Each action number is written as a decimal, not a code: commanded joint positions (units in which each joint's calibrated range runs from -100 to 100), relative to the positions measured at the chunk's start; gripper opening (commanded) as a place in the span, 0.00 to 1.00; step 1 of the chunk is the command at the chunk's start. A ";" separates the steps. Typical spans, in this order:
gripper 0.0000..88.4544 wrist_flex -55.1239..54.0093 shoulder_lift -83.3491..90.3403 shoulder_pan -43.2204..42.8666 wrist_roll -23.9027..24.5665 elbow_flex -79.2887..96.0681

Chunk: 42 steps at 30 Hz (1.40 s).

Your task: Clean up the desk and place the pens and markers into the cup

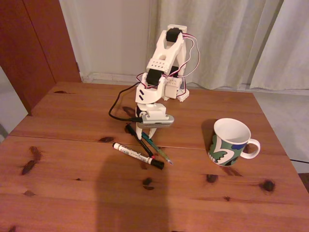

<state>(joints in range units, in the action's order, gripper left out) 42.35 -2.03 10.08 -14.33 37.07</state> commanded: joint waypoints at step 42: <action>0.01 -9.62 4.23 -3.93 3.18 5.22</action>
<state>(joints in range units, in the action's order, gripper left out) 34.63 -1.53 7.44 -12.43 43.01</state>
